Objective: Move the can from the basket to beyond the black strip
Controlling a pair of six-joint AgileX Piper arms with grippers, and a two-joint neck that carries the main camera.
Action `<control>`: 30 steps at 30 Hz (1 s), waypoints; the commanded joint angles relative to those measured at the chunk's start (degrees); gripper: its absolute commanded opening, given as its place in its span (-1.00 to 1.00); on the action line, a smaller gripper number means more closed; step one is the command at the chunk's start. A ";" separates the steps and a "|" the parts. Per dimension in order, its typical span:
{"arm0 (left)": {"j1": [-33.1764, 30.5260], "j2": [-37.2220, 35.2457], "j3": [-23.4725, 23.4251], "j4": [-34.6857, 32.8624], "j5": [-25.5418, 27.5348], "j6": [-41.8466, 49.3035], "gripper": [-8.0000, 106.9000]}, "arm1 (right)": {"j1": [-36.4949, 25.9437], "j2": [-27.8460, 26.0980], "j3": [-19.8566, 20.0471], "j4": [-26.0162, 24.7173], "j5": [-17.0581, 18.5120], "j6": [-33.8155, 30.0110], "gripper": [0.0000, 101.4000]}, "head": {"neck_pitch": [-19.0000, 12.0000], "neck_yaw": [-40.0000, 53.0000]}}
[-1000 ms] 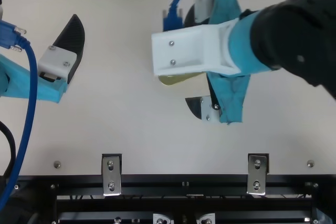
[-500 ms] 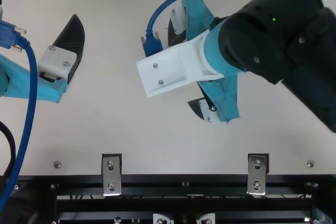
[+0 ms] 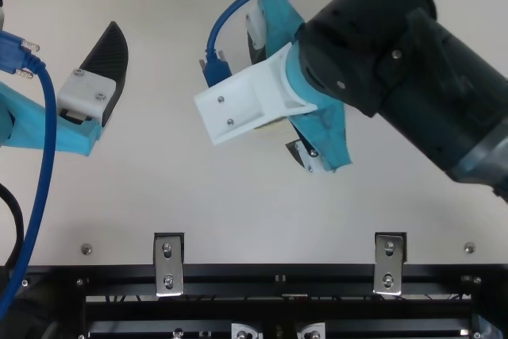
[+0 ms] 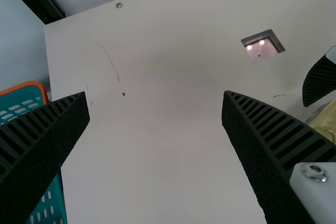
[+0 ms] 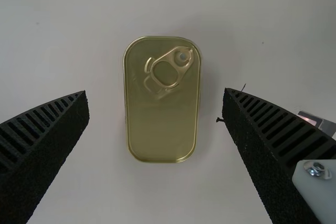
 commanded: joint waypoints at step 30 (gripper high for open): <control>0.00 0.00 0.00 0.00 0.00 0.00 0.71 | -0.93 5.08 -5.26 -1.61 -0.01 8.16 -1.00 | -0.07 -0.10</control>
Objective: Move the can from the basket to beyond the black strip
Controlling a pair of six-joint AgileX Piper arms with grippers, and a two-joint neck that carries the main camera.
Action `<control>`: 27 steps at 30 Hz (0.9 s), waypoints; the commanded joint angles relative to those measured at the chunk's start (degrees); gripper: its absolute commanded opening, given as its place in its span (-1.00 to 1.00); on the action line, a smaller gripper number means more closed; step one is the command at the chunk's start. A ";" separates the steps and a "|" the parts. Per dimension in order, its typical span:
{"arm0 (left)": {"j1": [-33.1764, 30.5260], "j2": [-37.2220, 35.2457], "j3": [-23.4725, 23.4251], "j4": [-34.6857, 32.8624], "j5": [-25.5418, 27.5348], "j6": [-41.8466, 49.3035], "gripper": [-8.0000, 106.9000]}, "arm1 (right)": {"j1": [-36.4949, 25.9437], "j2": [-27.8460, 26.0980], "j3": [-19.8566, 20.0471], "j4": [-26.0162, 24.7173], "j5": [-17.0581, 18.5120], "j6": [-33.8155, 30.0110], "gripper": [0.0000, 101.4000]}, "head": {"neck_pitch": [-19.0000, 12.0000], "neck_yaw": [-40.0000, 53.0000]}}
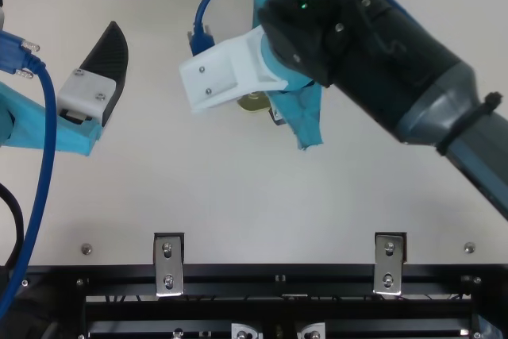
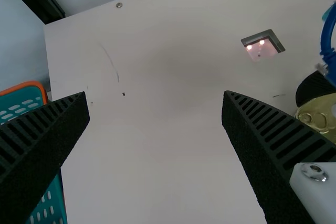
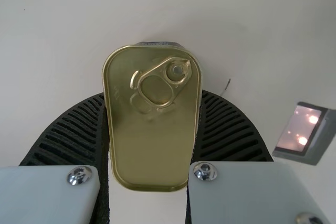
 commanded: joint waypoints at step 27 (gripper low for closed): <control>0.00 0.00 0.00 0.00 0.00 0.00 0.71 | -14.83 -19.67 18.70 25.65 -26.56 -1.62 -1.00 | -0.07 -0.10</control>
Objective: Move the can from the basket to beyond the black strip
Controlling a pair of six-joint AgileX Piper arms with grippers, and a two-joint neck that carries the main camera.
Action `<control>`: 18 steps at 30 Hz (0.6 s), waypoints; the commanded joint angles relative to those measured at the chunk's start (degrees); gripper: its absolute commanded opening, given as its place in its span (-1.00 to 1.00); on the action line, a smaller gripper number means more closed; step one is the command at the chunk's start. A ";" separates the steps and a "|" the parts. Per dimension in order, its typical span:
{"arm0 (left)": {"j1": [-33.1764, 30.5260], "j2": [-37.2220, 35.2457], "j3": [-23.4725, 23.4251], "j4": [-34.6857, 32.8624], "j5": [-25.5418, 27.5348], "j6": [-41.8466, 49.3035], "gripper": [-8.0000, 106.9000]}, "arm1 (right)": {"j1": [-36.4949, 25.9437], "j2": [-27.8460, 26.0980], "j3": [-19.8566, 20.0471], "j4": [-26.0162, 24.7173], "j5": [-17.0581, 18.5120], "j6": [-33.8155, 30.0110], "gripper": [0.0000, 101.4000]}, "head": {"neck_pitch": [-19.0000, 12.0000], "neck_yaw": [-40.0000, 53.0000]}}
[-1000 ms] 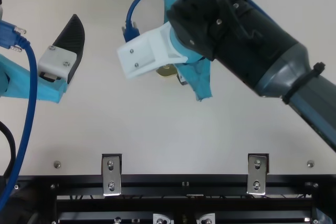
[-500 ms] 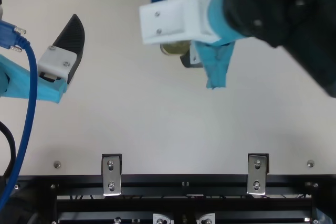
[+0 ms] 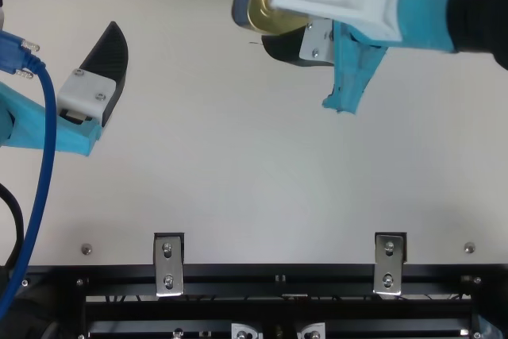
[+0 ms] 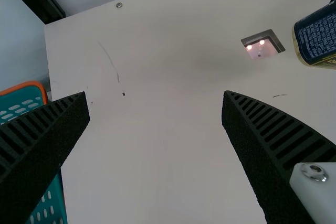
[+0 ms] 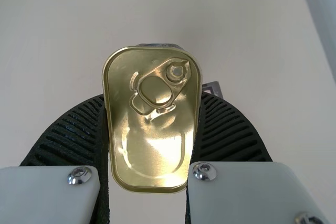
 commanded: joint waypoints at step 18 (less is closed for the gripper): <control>0.00 0.00 0.00 0.00 0.00 0.00 0.71 | -4.83 -3.79 11.56 32.02 -10.34 -20.47 -1.00 | -0.07 -0.10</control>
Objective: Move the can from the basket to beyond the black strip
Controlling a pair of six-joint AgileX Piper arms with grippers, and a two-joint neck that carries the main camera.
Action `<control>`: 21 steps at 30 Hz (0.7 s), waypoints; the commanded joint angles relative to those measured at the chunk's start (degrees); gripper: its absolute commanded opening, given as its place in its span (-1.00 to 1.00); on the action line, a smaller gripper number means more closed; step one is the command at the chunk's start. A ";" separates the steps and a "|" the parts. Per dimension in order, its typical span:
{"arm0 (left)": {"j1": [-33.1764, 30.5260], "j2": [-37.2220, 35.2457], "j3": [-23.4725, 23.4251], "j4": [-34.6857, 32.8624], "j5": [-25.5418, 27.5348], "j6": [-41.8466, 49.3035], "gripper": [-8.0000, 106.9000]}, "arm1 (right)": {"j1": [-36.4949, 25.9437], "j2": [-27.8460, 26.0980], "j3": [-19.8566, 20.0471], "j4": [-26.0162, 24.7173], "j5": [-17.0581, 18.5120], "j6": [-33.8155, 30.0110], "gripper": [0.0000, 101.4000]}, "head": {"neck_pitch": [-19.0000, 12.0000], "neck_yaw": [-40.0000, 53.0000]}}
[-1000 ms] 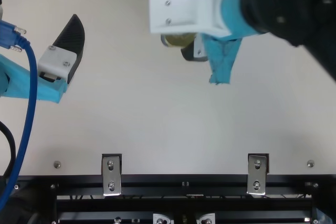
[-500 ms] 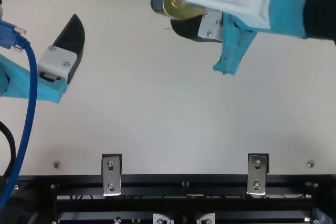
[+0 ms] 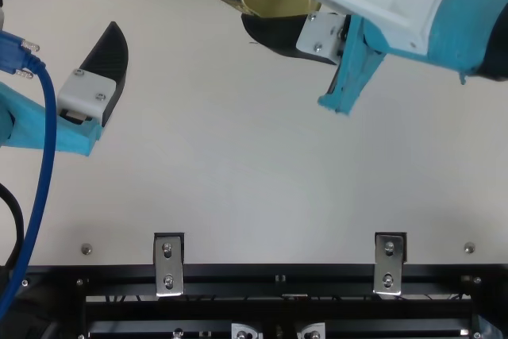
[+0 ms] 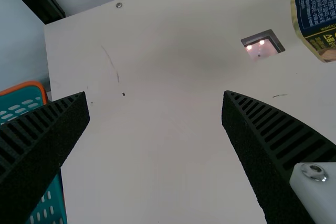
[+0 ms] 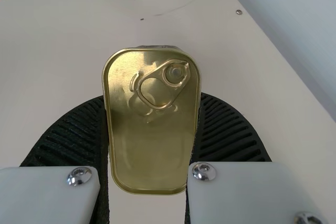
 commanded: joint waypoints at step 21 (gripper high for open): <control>0.00 0.00 0.00 0.00 0.00 0.00 0.71 | -6.87 10.80 -3.63 19.47 4.20 -17.04 -1.00 | -0.36 -0.10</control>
